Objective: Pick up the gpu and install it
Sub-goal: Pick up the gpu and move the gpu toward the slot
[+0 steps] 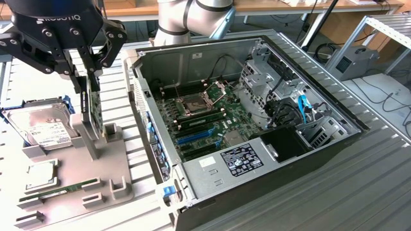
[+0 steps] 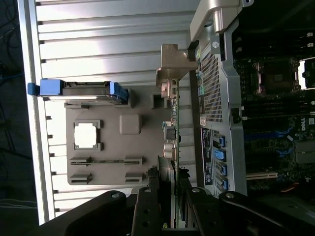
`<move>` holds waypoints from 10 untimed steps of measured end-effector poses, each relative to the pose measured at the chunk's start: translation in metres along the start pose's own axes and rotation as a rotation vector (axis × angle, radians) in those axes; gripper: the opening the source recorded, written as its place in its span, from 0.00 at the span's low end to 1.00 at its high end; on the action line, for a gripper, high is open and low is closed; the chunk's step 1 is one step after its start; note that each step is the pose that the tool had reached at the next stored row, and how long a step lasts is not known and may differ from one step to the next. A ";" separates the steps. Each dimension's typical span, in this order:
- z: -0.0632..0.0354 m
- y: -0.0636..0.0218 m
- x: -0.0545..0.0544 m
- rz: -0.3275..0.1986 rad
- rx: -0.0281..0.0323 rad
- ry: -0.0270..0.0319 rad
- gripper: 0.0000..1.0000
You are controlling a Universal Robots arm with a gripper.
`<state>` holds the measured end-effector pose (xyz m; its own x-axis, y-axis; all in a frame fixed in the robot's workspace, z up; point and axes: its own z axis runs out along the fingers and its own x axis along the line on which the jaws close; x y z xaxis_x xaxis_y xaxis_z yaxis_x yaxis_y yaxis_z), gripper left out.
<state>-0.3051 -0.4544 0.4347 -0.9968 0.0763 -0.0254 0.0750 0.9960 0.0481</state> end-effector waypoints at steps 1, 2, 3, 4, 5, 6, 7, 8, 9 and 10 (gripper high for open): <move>0.0000 0.0000 0.000 0.000 0.0001 0.0000 0.26; 0.0000 0.0001 -0.001 0.000 0.0001 0.0001 0.26; 0.0000 0.0001 -0.001 0.000 0.0001 0.0001 0.26; 0.0001 0.0002 -0.002 0.000 0.0000 0.0000 0.26; 0.0001 0.0003 -0.004 0.000 0.0002 0.0000 0.26; 0.0002 0.0005 -0.006 0.000 0.0003 0.0000 0.26; 0.0003 0.0005 -0.007 0.000 0.0004 -0.0001 0.26; 0.0003 0.0006 -0.008 0.000 0.0004 -0.0001 0.26; 0.0003 0.0007 -0.009 0.000 0.0004 -0.0001 0.26; 0.0003 0.0007 -0.009 0.000 0.0005 -0.0001 0.26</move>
<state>-0.2957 -0.4544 0.4347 -0.9968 0.0764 -0.0254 0.0751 0.9960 0.0476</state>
